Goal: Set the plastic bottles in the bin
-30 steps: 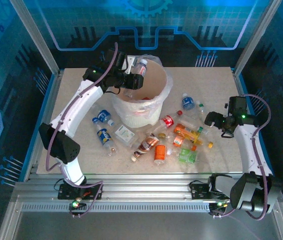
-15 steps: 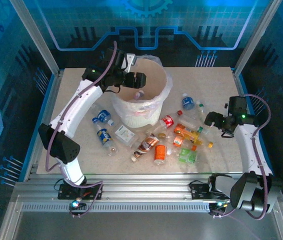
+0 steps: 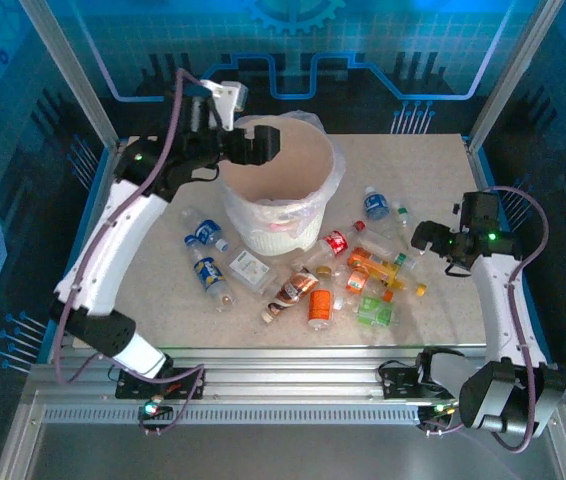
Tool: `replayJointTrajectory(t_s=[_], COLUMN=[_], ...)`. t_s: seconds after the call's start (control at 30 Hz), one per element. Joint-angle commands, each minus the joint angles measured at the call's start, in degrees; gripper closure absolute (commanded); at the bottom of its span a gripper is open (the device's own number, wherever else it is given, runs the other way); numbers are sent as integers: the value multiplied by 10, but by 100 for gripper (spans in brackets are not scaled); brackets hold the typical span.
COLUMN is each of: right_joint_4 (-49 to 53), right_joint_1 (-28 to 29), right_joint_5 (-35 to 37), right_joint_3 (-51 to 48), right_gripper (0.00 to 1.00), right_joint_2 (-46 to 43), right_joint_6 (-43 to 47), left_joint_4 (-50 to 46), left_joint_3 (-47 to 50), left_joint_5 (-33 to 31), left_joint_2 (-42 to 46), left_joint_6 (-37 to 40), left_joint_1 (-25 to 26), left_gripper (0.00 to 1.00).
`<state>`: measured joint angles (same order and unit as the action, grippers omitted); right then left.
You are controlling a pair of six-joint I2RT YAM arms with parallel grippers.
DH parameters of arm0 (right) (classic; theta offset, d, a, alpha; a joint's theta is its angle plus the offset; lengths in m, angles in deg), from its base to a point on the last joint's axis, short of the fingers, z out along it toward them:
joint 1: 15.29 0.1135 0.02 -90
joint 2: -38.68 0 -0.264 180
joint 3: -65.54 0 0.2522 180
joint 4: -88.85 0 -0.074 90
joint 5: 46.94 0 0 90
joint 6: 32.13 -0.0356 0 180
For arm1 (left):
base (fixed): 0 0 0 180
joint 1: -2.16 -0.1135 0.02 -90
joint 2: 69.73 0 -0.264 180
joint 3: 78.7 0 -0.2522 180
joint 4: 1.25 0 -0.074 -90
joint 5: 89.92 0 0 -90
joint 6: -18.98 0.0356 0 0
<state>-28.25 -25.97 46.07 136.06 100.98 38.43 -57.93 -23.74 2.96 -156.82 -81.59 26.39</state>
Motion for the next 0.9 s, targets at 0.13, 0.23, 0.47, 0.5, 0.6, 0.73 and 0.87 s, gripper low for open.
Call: replayJointTrajectory(t_s=[0.13, 0.23, 0.47, 0.5, 0.6, 0.73, 0.87], right_joint_4=[17, 17, 11, 11, 8, 5, 8], right_joint_1=[-8, -7, -8, -7, -8, -8, -8], right_joint_5=[9, 9, 4, 4, 3, 3, 7], right_joint_3=[12, 11, 2, 0, -5, -8, -7], right_gripper=[0, 0, 0, 0, 0, 0, 0], right_joint_2=[-22, -25, -29, -28, -28, -27, -22], right_joint_6=[6, 6, 3, 2, 1, 0, 0], left_joint_4=[33, 58, 63, 58, 53, 45, 58], left_joint_3=[87, 170, 384, 413, 500, 598, 678], left_joint_5=[-82, -130, -226, -228, -228, -222, -210], left_joint_2=[115, 182, 327, 342, 378, 417, 448], left_joint_6=[-16, -40, -135, -153, -206, -269, -312], left_joint_1=[4, 3, -5, -9, -22, -40, -46], left_gripper=[1, 1, 1, 1, 1, 1, 1])
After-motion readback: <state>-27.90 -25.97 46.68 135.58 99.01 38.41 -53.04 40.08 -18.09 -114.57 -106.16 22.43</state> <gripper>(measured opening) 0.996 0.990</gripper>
